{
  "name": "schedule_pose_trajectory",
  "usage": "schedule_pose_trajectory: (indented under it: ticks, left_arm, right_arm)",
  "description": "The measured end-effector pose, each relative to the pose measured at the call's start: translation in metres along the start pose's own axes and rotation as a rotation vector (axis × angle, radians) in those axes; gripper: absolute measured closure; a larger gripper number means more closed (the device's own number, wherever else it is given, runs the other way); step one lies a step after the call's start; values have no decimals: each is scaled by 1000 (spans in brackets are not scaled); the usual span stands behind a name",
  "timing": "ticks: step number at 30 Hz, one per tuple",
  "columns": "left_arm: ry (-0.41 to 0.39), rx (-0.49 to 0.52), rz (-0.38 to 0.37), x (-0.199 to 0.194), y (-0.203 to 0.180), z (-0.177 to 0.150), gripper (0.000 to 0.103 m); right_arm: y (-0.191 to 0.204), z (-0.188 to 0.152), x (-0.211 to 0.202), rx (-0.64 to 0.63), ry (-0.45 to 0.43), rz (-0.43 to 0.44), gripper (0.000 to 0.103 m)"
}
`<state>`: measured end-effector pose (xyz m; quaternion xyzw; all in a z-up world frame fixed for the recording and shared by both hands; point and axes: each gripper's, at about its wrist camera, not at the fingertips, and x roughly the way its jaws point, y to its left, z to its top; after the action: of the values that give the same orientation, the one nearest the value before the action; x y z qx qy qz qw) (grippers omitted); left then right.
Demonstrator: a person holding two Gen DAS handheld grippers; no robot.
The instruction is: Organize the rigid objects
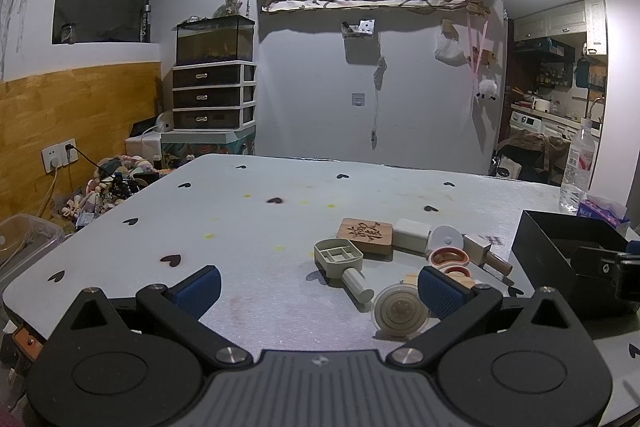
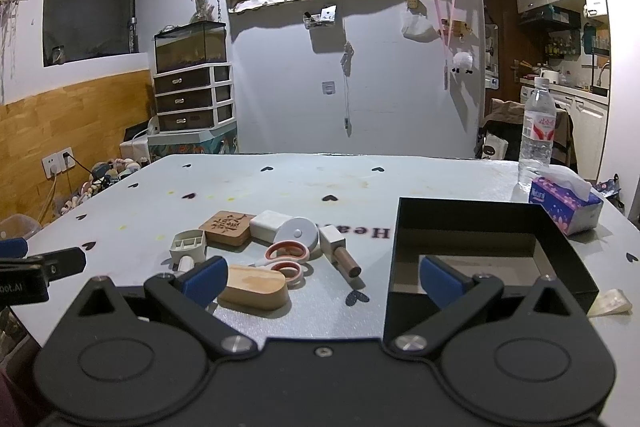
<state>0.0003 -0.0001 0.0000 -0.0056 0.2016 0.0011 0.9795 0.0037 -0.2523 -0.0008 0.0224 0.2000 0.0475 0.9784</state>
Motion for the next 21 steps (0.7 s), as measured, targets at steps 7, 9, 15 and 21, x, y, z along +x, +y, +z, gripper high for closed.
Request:
schedule_pose_trajectory:
  ticks: [7,9,15,21]
  left_arm:
    - [0,1,0,0,0,0,0]
    - [0,0,0,0,0,0,0]
    - [0,1,1,0,0,0,0]
    - [0,2,1,0,0,0,0]
  right_arm:
    - [-1,0,0,1,0,0,0]
    - [-1,-1,-1,1,0,0,0]
    - [-1,-1,0,1,0,0,0]
    - [-1,2,1,-3,-6,2,0]
